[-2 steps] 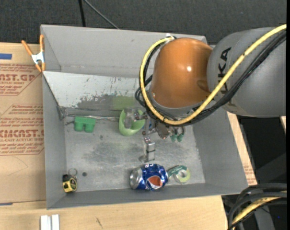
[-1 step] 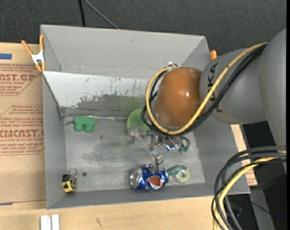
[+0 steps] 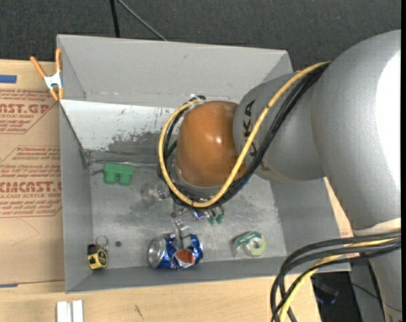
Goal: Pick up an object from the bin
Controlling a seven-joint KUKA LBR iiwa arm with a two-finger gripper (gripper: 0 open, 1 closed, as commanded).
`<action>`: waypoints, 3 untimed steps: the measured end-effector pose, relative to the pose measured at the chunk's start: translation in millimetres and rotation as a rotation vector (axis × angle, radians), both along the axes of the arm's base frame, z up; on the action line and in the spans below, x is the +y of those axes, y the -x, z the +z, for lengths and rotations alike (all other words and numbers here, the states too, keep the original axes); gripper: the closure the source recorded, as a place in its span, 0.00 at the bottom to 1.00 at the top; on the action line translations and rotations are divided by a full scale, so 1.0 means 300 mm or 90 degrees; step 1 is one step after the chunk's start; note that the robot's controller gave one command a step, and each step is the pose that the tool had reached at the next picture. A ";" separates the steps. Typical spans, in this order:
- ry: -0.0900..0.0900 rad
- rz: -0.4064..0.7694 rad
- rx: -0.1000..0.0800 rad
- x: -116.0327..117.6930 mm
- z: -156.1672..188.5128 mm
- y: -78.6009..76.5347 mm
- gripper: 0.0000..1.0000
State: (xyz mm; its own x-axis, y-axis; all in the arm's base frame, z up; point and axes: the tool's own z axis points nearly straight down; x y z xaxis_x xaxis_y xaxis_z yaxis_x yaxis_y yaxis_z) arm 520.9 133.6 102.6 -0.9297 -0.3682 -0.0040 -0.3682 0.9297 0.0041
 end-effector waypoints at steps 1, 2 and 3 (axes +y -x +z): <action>0.002 0.073 -0.002 0.011 -0.106 0.113 0.00; 0.001 0.072 -0.006 0.012 -0.099 0.106 1.00; 0.002 0.067 -0.006 0.063 0.372 0.052 1.00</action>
Offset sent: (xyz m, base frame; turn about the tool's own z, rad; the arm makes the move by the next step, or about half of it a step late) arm -0.0353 0.0024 -0.0326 -0.1147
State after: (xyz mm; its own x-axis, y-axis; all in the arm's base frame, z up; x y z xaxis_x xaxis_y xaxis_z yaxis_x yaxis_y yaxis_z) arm 505.2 152.7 214.4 -0.8862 -0.4632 -0.0108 -0.4632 0.8862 -0.0016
